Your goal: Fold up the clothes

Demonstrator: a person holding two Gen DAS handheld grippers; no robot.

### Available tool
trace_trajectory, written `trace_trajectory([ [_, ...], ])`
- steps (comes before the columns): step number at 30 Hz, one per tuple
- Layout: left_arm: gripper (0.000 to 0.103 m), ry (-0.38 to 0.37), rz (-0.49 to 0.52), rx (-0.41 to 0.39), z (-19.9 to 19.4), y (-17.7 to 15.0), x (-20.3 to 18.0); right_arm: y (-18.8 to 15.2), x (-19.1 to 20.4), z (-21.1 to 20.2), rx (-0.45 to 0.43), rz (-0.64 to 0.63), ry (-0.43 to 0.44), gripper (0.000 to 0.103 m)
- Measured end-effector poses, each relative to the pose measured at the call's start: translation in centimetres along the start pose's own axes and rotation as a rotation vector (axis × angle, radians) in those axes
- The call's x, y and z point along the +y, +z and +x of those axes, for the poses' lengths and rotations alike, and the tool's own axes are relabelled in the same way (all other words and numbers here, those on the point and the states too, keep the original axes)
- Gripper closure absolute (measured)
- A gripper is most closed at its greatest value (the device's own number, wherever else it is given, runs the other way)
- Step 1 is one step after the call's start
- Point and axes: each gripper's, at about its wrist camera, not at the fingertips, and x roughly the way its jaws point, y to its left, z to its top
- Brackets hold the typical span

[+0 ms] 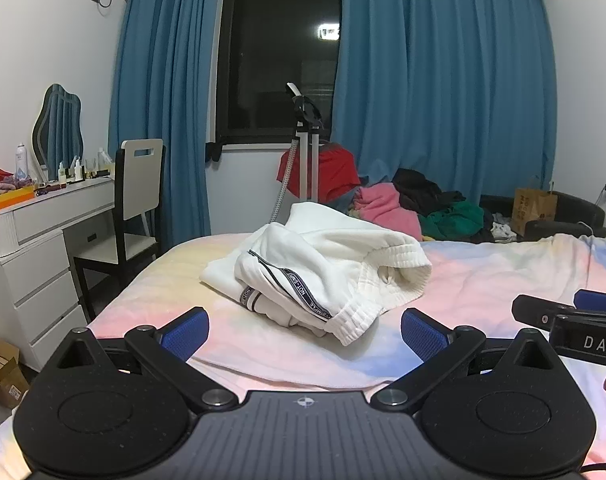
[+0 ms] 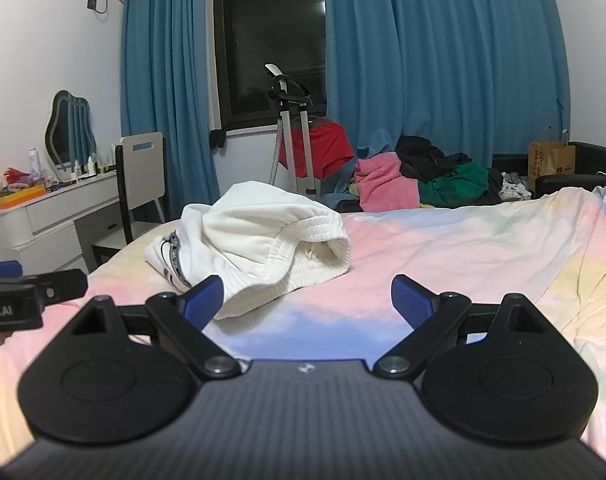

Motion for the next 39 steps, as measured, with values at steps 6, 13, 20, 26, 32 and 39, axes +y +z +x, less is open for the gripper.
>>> trace_trajectory([
  [6, 0.0, -0.001, -0.006, 0.011, 0.3, -0.1, 0.1, 0.1, -0.4, 0.0, 0.007, 0.02, 0.002, 0.011],
  [13, 0.0, 0.015, -0.018, 0.017, 0.5, -0.2, 0.3, 0.0, -0.5, 0.0, 0.016, 0.028, -0.005, 0.011],
  [20, 0.0, 0.025, 0.011, 0.013, 1.2, -0.7, 0.2, 0.0, -0.5, 0.3, 0.029, 0.028, -0.011, 0.011],
  [26, 0.0, 0.024, -0.001, 0.032, 1.9, -1.1, 0.5, 0.1, -0.9, 0.6, 0.028, 0.036, -0.03, 0.011],
  [32, 0.0, 0.033, 0.049, 0.056, 3.5, -2.0, -0.6, 0.3, -2.2, 0.4, 0.031, 0.086, -0.058, 0.011],
  [39, 0.0, 0.06, 0.285, 0.105, 9.9, -2.7, -5.5, 0.4, -4.9, 0.5, 0.034, 0.175, -0.093, 0.011],
])
